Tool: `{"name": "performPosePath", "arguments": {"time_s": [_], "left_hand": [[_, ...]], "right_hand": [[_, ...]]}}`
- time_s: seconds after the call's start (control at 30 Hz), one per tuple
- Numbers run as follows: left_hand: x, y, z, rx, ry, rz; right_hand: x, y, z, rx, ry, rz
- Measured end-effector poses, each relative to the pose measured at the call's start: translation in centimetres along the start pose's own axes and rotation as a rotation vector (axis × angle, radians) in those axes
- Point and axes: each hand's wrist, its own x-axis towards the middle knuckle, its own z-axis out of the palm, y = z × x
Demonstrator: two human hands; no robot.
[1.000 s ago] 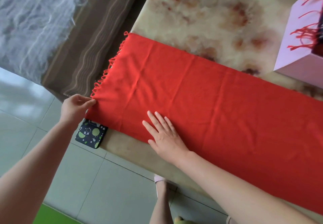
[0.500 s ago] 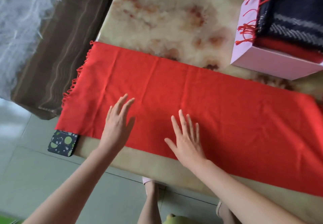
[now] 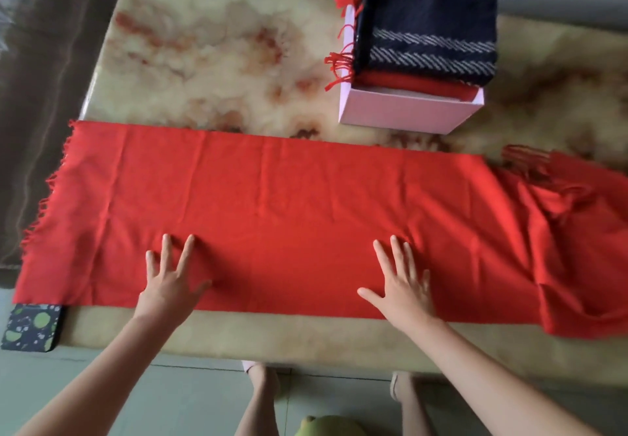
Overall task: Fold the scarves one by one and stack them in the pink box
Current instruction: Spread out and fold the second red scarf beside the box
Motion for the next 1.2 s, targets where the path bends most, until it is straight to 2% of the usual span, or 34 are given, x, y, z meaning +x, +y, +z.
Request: {"name": "performPosePath", "arguments": {"time_s": [0.17,0.33,0.47,0.53,0.7,0.77,0.9,0.97,1.1,1.2], "left_hand": [[-0.5,4.6,0.4,0.040,-0.027,-0.183],[-0.6,11.2,1.8,0.016,0.049,0.022],[-0.9,18.8,3.0,0.075,0.042,0.320],[-1.3,22.9,3.6,0.120,0.008,0.421],[-2.7,31.4,5.8,0.202,-0.067,0.585],[-2.5,33.2,6.3,0.246,-0.053,0.599],[-0.9,35.4,6.4,0.288,-0.032,0.644],[0.1,36.5,6.2,0.302,-0.014,0.653],[2.3,38.9,5.4,0.322,-0.006,0.640],[3.1,40.9,4.9,0.301,-0.018,0.622]], "right_hand": [[-0.6,7.4,0.4,0.020,0.031,0.127],[-1.6,13.5,0.7,0.130,0.095,0.293],[-0.6,13.9,-1.0,0.102,0.211,0.101],[1.8,13.4,-2.8,0.162,0.257,0.032],[10.2,13.6,-8.5,0.294,0.382,0.060],[12.6,14.6,-10.6,0.244,0.369,0.075],[14.3,16.2,-11.6,0.028,0.151,-0.148],[14.7,17.7,-11.0,-0.021,0.082,-0.153],[15.4,20.6,-11.1,0.017,0.122,-0.074],[16.1,21.1,-12.0,0.125,0.357,-0.060]]}}
